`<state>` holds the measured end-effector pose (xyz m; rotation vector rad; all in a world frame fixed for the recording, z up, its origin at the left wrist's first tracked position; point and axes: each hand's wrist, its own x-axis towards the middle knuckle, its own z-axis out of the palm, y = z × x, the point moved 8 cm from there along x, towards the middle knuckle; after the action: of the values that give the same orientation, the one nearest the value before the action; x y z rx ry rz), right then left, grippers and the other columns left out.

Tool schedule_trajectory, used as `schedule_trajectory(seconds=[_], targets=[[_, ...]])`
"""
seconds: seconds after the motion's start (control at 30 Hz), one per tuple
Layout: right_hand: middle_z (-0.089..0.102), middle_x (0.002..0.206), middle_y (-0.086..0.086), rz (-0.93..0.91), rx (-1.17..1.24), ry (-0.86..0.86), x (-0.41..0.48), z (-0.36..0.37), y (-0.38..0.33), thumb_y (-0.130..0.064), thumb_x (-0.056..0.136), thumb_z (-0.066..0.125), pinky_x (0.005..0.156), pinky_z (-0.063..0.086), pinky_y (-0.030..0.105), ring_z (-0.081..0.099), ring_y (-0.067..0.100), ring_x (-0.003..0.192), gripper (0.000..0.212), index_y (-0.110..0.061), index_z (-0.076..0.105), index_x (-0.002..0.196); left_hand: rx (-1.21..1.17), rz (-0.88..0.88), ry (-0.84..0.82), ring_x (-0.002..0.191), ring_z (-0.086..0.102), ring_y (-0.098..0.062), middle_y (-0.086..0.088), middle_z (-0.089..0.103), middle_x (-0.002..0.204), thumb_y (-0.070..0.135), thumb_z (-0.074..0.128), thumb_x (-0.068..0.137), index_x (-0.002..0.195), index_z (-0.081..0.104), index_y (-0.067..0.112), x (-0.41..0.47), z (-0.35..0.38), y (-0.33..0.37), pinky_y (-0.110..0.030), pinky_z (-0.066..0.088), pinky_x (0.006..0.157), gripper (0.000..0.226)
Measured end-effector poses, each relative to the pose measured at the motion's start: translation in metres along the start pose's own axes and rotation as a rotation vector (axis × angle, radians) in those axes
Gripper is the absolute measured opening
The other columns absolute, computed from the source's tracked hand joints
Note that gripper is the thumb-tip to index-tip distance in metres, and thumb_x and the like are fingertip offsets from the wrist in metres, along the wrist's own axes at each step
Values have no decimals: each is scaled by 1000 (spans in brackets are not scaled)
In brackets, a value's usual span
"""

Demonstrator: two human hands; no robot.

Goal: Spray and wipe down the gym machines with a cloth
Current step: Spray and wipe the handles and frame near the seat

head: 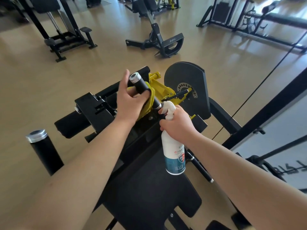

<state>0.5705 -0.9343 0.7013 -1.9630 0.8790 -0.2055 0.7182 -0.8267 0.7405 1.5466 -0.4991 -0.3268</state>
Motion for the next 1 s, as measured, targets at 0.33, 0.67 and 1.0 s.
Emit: schedule_trajectory(seconds=[0.33,0.67,1.0], targets=[[56,103,-5,-48,-29,-2,1,1,0,-22,86,77,63,47,27,59,10,81,39,-41,43,87,129,-296,-220,110,63,-23,3,63,107,8,67,91,140,54,29,0,46,-42,-41,54,100,54],[51,103,-8,-54,-24,4,-4,0,-4,-16,83,74,72,57,37,62,22,88,34,-42,52,83,117,-48,-94,116,61,-17,-4,56,130,2,75,83,143,51,25,26,10,16,-17,54,85,68],[59,107,2,-3,-24,11,-3,0,-1,-17,84,75,66,51,30,64,20,85,37,-40,46,84,-384,-59,285,105,72,-11,6,77,108,10,68,97,117,73,26,-3,-14,-10,-32,57,95,26]])
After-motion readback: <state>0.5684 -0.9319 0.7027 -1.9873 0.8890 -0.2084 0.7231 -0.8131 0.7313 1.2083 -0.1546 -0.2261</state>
